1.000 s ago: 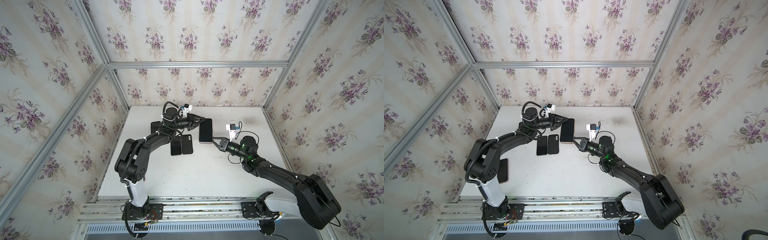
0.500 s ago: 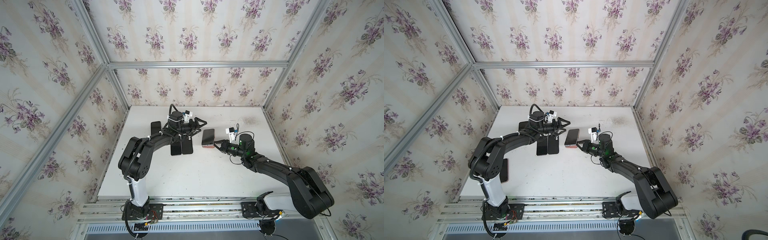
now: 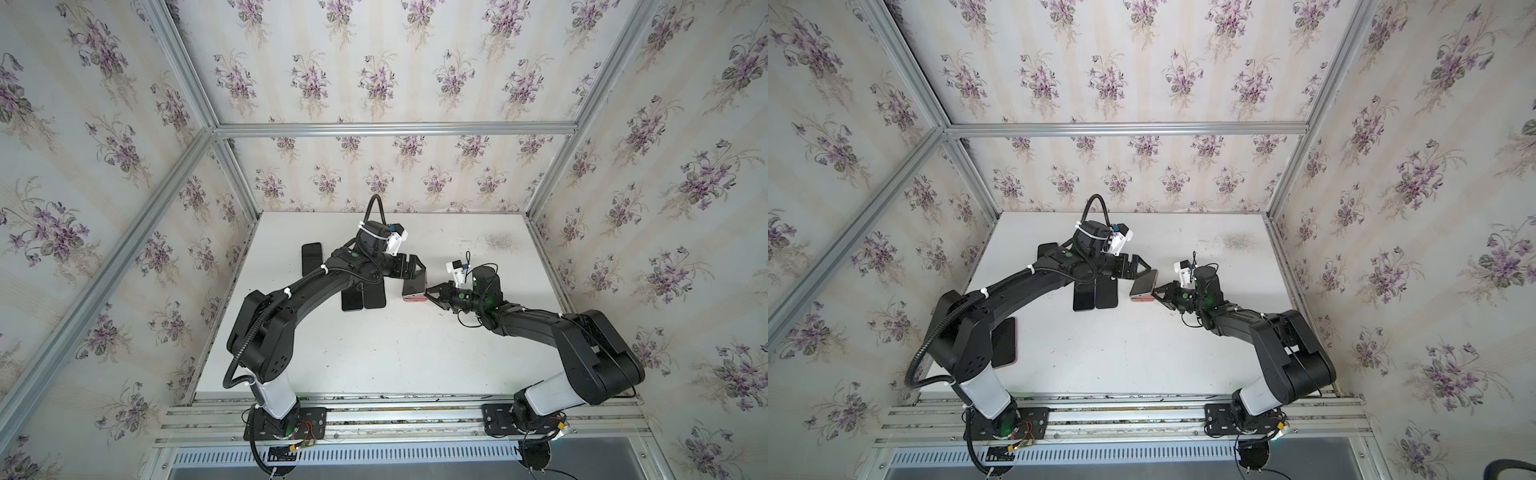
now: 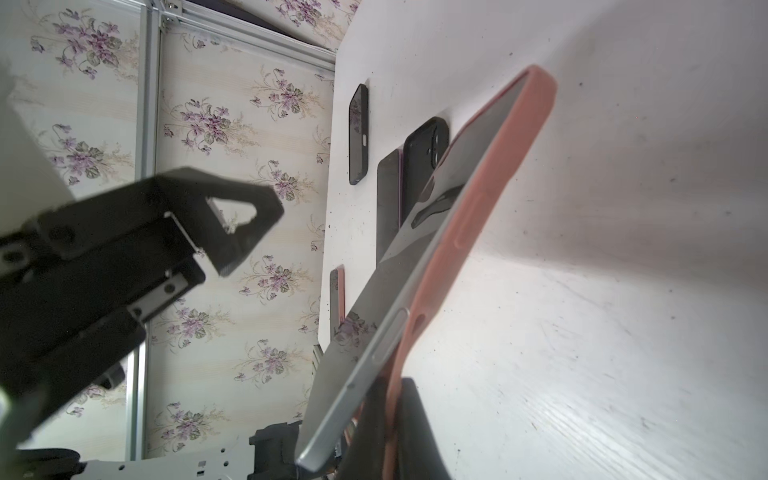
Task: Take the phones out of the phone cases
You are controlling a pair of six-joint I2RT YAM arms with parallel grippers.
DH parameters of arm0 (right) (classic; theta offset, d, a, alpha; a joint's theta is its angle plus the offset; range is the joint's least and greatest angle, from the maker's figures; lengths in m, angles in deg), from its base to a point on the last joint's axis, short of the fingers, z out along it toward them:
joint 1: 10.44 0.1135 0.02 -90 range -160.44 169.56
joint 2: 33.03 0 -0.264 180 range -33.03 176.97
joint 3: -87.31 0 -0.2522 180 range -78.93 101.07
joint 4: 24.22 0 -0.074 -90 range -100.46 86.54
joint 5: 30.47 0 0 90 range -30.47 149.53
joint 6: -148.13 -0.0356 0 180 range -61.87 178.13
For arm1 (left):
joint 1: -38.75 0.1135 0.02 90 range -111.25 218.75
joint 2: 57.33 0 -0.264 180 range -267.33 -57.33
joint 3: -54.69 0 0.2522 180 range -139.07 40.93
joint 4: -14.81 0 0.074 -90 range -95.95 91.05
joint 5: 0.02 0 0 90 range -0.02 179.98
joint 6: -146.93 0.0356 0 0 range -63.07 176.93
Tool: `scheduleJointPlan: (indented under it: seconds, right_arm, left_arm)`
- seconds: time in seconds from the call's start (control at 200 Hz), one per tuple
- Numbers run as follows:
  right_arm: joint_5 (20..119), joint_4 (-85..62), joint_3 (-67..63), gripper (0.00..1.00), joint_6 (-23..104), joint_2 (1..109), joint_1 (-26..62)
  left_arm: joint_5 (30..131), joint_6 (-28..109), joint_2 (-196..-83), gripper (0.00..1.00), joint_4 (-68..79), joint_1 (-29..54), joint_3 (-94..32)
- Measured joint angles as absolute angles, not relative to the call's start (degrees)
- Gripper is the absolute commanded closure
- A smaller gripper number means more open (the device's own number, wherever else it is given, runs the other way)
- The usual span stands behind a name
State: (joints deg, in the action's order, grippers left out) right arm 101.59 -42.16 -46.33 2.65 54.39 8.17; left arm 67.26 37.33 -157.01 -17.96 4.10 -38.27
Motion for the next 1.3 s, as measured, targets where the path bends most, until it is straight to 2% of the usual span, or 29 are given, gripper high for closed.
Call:
scheduleJointPlan:
  seconds: [0.445,0.645,0.715,0.854,0.889,1.299]
  right_arm:
    - [104.48,-42.99,-45.61,1.0,1.38,55.59,7.78]
    - [104.67,-43.04,-45.61,1.0,1.27,55.57,7.76]
    - [104.67,-43.19,-45.63,1.0,0.99,55.57,7.76]
    - [104.67,-43.41,-45.63,1.0,0.92,55.57,7.76]
    - [104.67,-43.61,-45.63,1.0,0.46,55.57,7.76]
    - [106.12,-45.07,-45.63,1.0,-0.19,56.71,7.78]
  left_arm:
    - [88.29,54.75,-159.28,0.13,-27.71,-6.16,-41.7]
    - [94.83,58.51,-161.64,0.22,-29.21,-7.86,-43.82]
    - [96.68,59.56,-161.99,0.27,-29.37,-8.39,-44.26]
    - [99.44,61.14,-162.36,0.44,-29.43,-9.15,-44.65]
    - [99.79,61.35,-162.36,0.52,-29.45,-9.15,-44.78]
    - [98.32,61.75,-161.2,0.88,-28.78,-9.67,-41.79]
